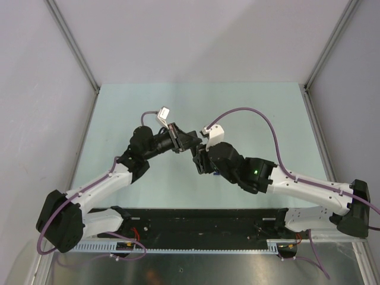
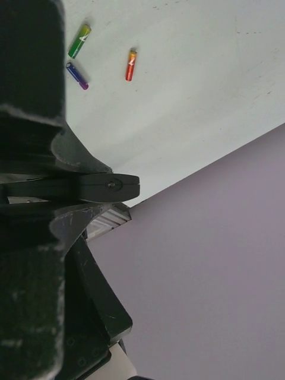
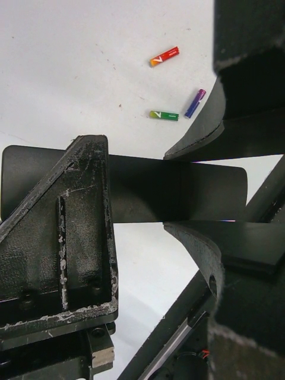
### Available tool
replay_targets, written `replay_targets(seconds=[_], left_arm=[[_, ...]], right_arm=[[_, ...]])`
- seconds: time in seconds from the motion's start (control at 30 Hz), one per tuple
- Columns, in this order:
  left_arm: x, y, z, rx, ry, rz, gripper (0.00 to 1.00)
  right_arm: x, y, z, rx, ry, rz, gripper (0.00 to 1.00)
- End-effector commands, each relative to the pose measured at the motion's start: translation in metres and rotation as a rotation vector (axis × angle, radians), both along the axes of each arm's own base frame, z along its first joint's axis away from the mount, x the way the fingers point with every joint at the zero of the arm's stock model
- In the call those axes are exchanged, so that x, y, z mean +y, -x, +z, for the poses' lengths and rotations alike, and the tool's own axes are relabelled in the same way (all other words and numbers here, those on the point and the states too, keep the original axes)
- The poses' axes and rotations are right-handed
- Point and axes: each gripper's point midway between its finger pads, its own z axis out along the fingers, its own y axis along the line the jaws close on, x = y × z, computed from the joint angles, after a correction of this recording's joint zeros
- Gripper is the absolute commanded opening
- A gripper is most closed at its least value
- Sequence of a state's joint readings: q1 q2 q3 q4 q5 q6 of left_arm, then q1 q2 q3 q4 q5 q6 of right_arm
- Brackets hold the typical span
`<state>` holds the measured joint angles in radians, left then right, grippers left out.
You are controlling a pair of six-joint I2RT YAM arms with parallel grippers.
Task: Load the batteries into the remote control
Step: Pick up the remote control from the center of the board, then remove the battery cover from the remote control.
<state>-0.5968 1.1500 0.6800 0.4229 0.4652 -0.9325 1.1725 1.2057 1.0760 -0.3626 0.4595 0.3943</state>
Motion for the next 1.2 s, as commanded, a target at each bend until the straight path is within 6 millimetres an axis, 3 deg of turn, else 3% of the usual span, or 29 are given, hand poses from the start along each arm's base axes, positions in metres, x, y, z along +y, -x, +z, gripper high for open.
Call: replay_targets(seconds=[0.0, 0.1, 0.2, 0.37, 0.4, 0.47, 0.53, 0.57, 0.6, 0.67, 0.7, 0.87, 1.03, 1.17], left_arm=[[-0.002, 0.002, 0.013, -0.039, 0.028, -0.015, 0.00], [0.001, -0.007, 0.019, -0.028, 0.042, 0.002, 0.00], [0.006, -0.021, 0.024, -0.011, 0.055, 0.018, 0.00], [0.008, -0.037, 0.032, -0.007, 0.064, 0.010, 0.00], [0.007, -0.040, 0.032, -0.002, 0.068, 0.004, 0.00], [0.010, -0.041, 0.036, 0.009, 0.094, -0.014, 0.00], [0.013, -0.044, 0.039, 0.005, 0.120, -0.018, 0.00], [0.013, -0.041, 0.038, 0.021, 0.131, -0.033, 0.00], [0.014, -0.041, 0.039, 0.023, 0.137, -0.042, 0.00], [0.011, -0.037, 0.042, 0.028, 0.160, -0.081, 0.00], [0.010, -0.036, 0.042, 0.032, 0.165, -0.094, 0.00], [0.005, -0.032, 0.047, 0.037, 0.184, -0.145, 0.00], [0.003, -0.030, 0.047, 0.049, 0.188, -0.170, 0.00], [0.003, -0.030, 0.049, 0.054, 0.196, -0.169, 0.00]], right_arm=[[0.004, -0.003, 0.042, -0.034, -0.121, -0.001, 0.39], [0.000, -0.002, 0.043, 0.003, -0.147, 0.018, 0.70], [-0.003, 0.000, 0.050, 0.034, -0.188, 0.055, 0.83], [-0.022, -0.011, 0.061, 0.074, -0.252, 0.037, 0.94], [-0.020, -0.007, 0.061, 0.108, -0.272, 0.073, 0.94], [-0.028, -0.020, 0.056, 0.181, -0.326, 0.062, 0.95], [-0.021, -0.011, 0.052, 0.280, -0.393, 0.162, 0.95], [-0.027, -0.022, 0.045, 0.294, -0.430, 0.149, 0.95], [-0.023, -0.015, 0.046, 0.350, -0.484, 0.200, 0.96], [-0.026, -0.025, 0.051, 0.355, -0.571, 0.225, 0.96], [-0.024, -0.017, 0.043, 0.425, -0.607, 0.264, 0.96], [-0.014, -0.014, 0.055, 0.420, -0.692, 0.385, 0.96], [-0.008, -0.017, 0.049, 0.443, -0.716, 0.413, 0.93], [-0.003, -0.019, 0.039, 0.483, -0.735, 0.433, 0.83]])
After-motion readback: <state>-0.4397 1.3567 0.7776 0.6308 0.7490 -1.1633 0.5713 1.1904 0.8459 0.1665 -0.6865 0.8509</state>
